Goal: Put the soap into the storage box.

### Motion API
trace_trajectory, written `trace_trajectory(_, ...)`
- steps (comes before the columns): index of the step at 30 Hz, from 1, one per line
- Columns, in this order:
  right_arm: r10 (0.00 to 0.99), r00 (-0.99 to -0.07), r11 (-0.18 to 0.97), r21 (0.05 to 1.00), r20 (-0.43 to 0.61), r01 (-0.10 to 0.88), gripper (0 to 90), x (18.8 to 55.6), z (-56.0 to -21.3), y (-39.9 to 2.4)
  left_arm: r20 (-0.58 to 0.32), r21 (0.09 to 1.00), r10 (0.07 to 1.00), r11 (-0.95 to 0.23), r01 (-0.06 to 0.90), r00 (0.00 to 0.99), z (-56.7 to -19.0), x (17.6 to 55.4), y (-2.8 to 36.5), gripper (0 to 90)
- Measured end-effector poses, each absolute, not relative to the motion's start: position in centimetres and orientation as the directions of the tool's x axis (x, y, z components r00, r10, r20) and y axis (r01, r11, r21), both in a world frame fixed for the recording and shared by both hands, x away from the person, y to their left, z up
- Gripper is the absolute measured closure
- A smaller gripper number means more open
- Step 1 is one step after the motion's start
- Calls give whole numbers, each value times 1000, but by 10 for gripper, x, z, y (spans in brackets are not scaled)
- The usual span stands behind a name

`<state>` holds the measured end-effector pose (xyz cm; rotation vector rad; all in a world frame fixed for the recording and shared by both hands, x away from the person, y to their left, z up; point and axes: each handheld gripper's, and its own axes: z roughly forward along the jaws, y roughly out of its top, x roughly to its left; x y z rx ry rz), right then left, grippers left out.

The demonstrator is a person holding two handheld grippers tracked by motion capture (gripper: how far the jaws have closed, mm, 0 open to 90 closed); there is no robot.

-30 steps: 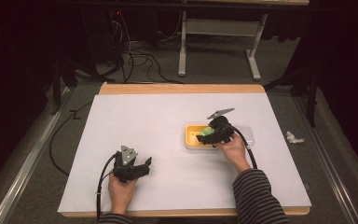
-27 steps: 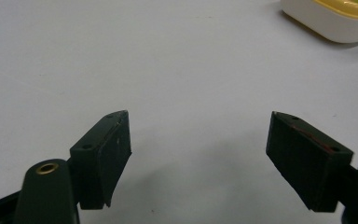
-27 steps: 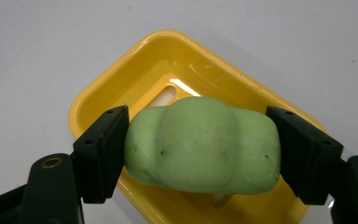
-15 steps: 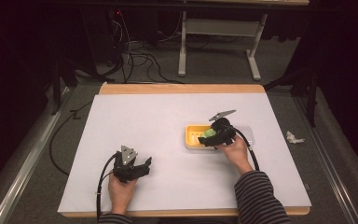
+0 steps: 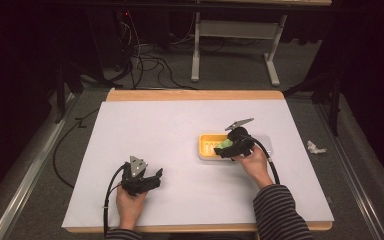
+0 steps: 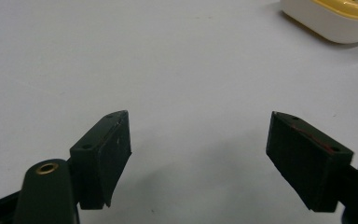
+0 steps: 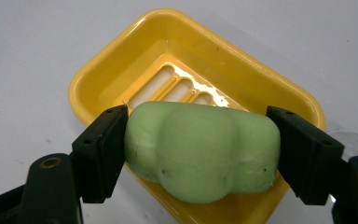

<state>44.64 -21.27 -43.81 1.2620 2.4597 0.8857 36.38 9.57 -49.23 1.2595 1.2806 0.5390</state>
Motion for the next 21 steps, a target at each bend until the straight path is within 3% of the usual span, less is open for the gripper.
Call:
trace_trajectory(16,795,-607,486,594,6,642,250,436,-432,-217,-400,896,871,306,322,286,-492,364,95,226)
trace_trajectory(21,792,-607,509,619,-64,599,256,434,-431,-209,-398,896,872,303,324,286,-492,364,96,226)
